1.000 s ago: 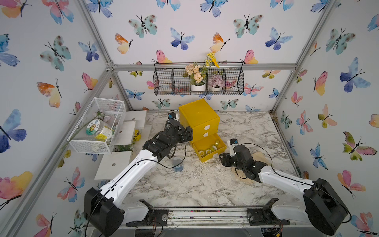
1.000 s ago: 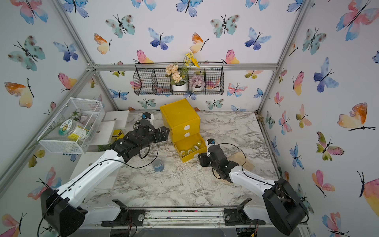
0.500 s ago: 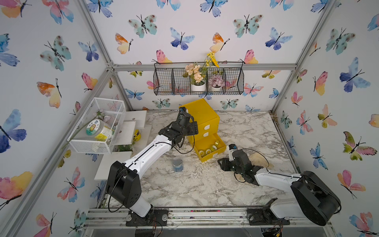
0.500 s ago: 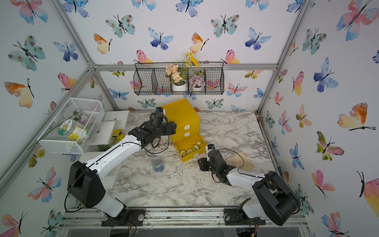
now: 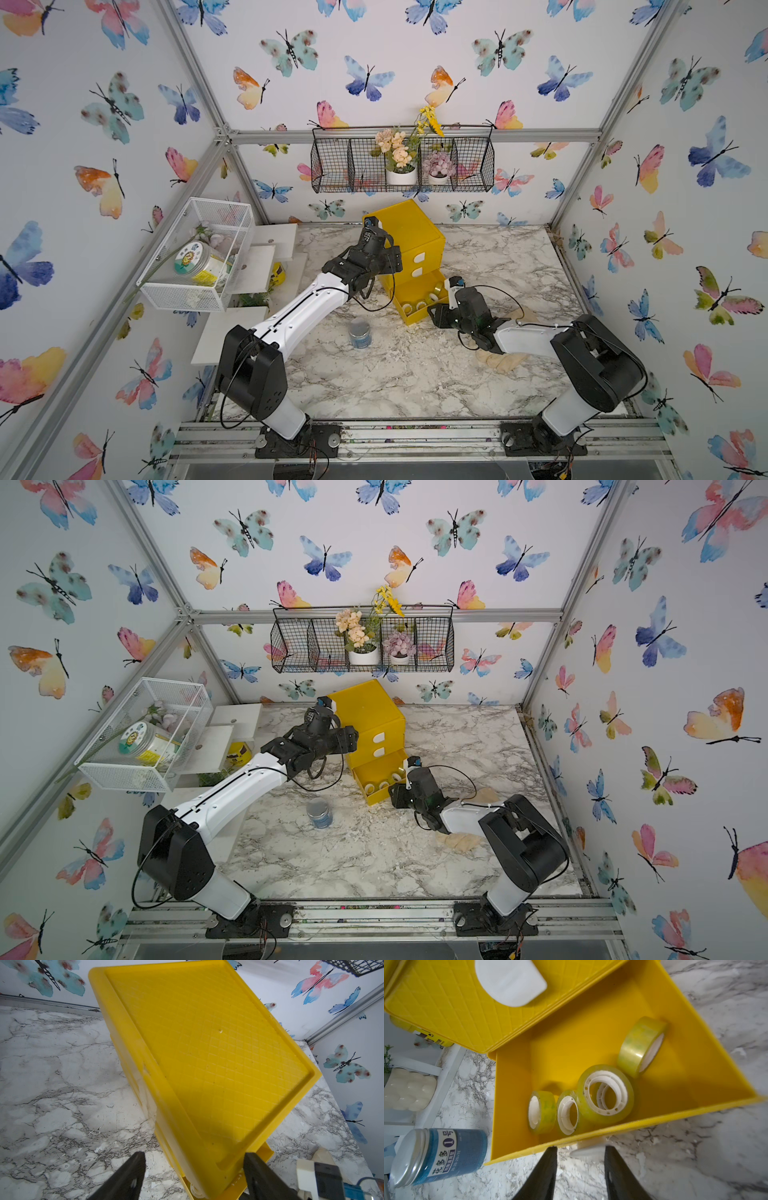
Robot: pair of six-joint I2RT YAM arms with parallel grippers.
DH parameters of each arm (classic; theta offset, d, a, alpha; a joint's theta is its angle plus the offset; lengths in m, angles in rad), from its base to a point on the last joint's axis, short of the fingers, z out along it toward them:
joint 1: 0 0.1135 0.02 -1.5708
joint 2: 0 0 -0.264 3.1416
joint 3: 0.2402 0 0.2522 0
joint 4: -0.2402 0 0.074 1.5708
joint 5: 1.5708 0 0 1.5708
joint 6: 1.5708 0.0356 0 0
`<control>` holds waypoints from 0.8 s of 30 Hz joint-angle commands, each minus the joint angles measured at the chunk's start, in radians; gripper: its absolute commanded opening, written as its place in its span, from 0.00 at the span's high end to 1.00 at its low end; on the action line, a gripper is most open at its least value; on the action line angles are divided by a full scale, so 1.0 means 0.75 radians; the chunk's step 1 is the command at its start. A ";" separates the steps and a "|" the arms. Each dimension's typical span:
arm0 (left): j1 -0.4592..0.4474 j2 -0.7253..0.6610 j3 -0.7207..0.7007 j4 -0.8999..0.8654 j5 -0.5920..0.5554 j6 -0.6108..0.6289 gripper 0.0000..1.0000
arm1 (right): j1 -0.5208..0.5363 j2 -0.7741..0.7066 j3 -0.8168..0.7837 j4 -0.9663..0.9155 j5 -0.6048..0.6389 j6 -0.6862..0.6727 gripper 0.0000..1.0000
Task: Place the transparent tape into the drawer according to color
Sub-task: Close the drawer in the storage box.
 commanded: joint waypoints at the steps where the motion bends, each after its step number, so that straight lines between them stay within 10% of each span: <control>1: 0.016 0.058 -0.032 -0.057 -0.025 0.025 0.22 | -0.004 0.065 0.070 0.055 -0.002 -0.028 0.58; 24: 0.017 0.063 -0.087 -0.067 -0.016 0.008 0.23 | -0.005 0.472 0.308 0.438 -0.018 0.023 0.58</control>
